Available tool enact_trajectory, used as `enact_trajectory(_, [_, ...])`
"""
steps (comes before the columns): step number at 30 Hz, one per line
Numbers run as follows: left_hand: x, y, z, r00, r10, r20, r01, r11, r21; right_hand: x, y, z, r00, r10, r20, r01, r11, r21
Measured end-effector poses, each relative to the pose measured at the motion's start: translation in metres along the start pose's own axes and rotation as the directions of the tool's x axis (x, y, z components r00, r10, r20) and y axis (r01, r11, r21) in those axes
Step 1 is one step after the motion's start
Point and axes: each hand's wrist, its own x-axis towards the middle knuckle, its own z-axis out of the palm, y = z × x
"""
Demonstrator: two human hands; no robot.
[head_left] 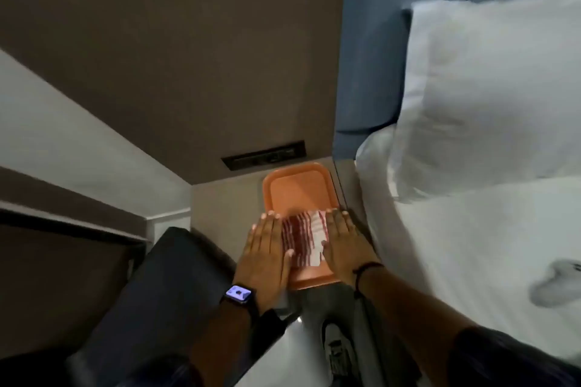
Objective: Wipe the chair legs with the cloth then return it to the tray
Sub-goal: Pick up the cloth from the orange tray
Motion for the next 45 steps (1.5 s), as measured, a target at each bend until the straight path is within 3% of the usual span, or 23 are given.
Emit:
enact_trajectory(2, [0.022,-0.016,0.053,0.997,-0.041,0.063,0.042,0.999,-0.007,0.05,0.013,0.038,0.996,-0.014,0.088,0.012,0.999,0.03])
enact_trajectory(7, [0.042,-0.045,0.147,0.963,-0.04,0.267,0.022,0.997,0.072,0.132,0.014,0.086,0.997,0.023,0.077,-0.027,0.998,0.056])
enact_trajectory(12, [0.046,-0.061,0.173,0.927,0.006,0.374,-0.024,0.999,0.044,0.157,0.012,0.081,0.999,-0.048,0.016,0.049,0.995,-0.085])
enact_trajectory(16, [0.049,-0.06,0.168,0.886,0.033,0.463,-0.102,0.987,0.126,0.142,0.004,0.073,0.963,-0.246,0.109,0.215,0.946,0.241])
enact_trajectory(18, [0.049,-0.054,0.163,0.889,0.047,0.455,-0.117,0.985,0.127,0.122,-0.001,0.079,0.977,-0.174,0.123,0.087,0.854,0.513])
enact_trajectory(19, [0.046,-0.05,0.161,0.899,0.05,0.435,-0.115,0.986,0.124,0.109,-0.005,0.083,0.983,-0.094,0.159,-0.035,0.749,0.661])
enact_trajectory(20, [0.043,-0.046,0.158,0.907,0.059,0.417,-0.12,0.985,0.122,0.094,-0.011,0.088,0.98,-0.024,0.196,-0.147,0.576,0.804])
enact_trajectory(22, [0.029,-0.04,0.15,0.909,0.069,0.41,-0.125,0.986,0.112,0.064,-0.027,0.097,0.967,0.068,0.244,-0.252,0.143,0.957])
enact_trajectory(24, [0.008,-0.039,0.139,0.907,0.075,0.413,-0.136,0.983,0.12,0.037,-0.042,0.103,0.937,0.16,0.31,-0.27,-0.229,0.935])
enact_trajectory(26, [-0.017,-0.038,0.124,0.899,0.105,0.426,-0.179,0.974,0.138,0.003,-0.057,0.106,0.891,0.085,0.446,-0.329,-0.554,0.765])
enact_trajectory(27, [-0.031,-0.038,0.113,0.897,0.126,0.424,-0.197,0.972,0.128,-0.018,-0.067,0.103,0.874,0.066,0.482,-0.34,-0.625,0.703])
enact_trajectory(29, [-0.058,-0.037,0.085,0.907,0.158,0.39,-0.215,0.97,0.109,-0.058,-0.077,0.1,0.871,0.148,0.469,-0.221,-0.734,0.642])
enact_trajectory(32, [-0.113,-0.038,0.03,0.92,0.241,0.309,-0.297,0.943,0.149,-0.138,-0.09,0.083,0.881,0.275,0.384,-0.012,-0.8,0.6])
enact_trajectory(33, [-0.129,-0.04,0.015,0.924,0.249,0.29,-0.31,0.933,0.186,-0.162,-0.093,0.079,0.901,0.288,0.325,0.046,-0.808,0.588])
enact_trajectory(35, [-0.174,-0.042,-0.013,0.93,0.258,0.262,-0.326,0.909,0.26,-0.218,-0.101,0.079,0.872,0.378,0.31,0.122,-0.782,0.612])
enact_trajectory(40, [-0.286,-0.044,-0.037,0.908,0.303,0.291,-0.396,0.848,0.353,-0.332,-0.136,0.125,0.812,0.478,0.334,0.148,-0.723,0.675])
enact_trajectory(45, [-0.384,-0.031,-0.015,0.907,0.312,0.283,-0.408,0.82,0.401,-0.42,-0.16,0.215,0.731,0.586,0.351,0.174,-0.656,0.734])
